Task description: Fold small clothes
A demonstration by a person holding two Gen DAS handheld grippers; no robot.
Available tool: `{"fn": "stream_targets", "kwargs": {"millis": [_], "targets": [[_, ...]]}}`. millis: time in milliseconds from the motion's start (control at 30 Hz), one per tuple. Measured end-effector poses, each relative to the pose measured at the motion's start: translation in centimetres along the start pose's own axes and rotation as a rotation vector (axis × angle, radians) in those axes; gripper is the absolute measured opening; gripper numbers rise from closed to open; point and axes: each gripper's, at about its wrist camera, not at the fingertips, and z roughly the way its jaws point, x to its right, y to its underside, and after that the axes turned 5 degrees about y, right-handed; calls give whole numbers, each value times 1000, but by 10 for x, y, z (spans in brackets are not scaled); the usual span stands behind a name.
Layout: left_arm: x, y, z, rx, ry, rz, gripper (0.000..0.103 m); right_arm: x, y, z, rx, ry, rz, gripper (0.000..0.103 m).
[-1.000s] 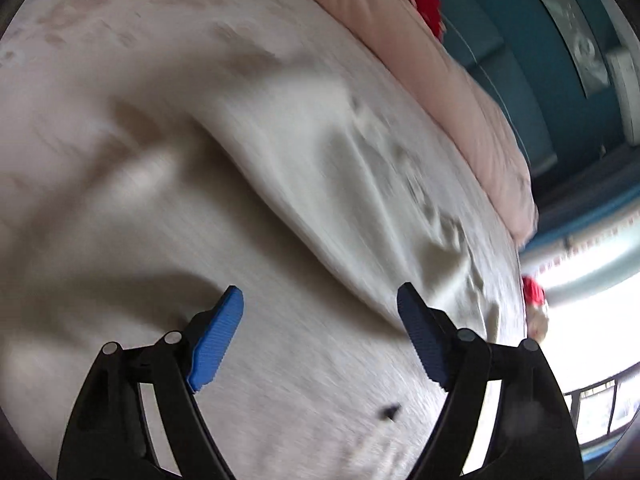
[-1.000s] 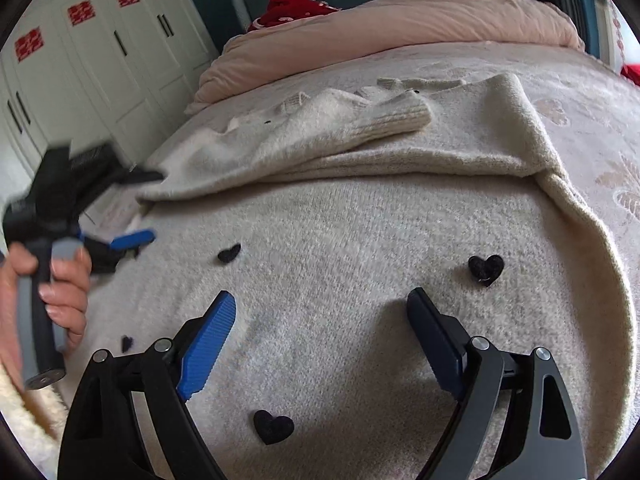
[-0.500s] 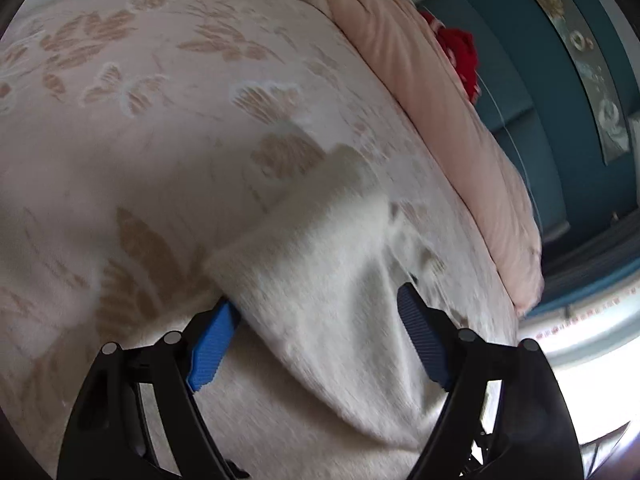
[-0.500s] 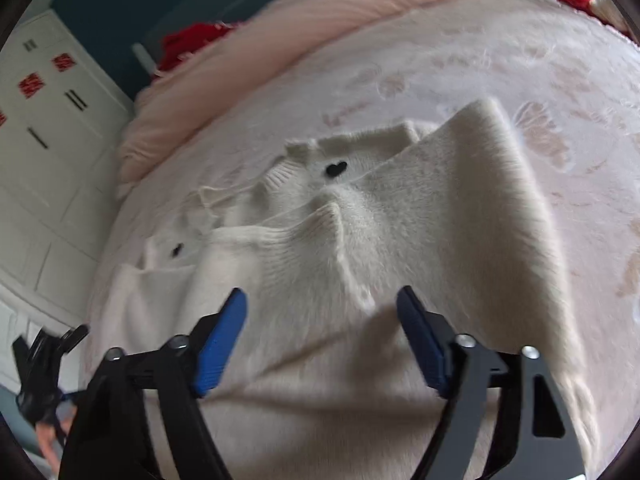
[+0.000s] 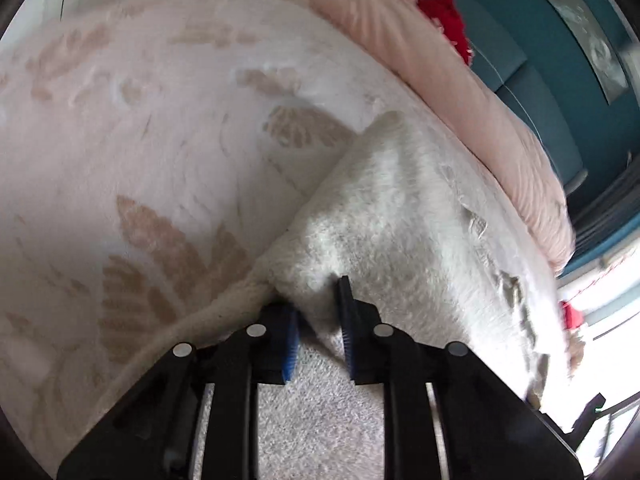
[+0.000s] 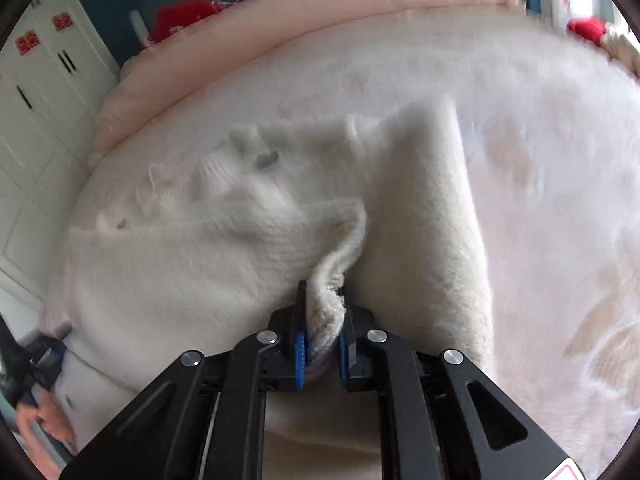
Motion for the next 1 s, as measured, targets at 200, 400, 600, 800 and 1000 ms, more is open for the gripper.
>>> {"fn": "stream_targets", "kwargs": {"millis": [200,400,600,800,1000], "targets": [[-6,-8,-3,5,74,-53,28,-15,-11,-56,179,171,-3,37],[-9,7,-3,89,150,2,37,-130,-22,-35,33,-227,-197,29],[-17,14,-3,133,188,-1,33,-280,6,53,-141,-300,-486,7],[-18,17,1,150,185,24,31,-259,-33,102,-174,-286,-255,0],[-20,17,2,154,195,25,31,-202,-32,37,-9,-172,-309,3]]}}
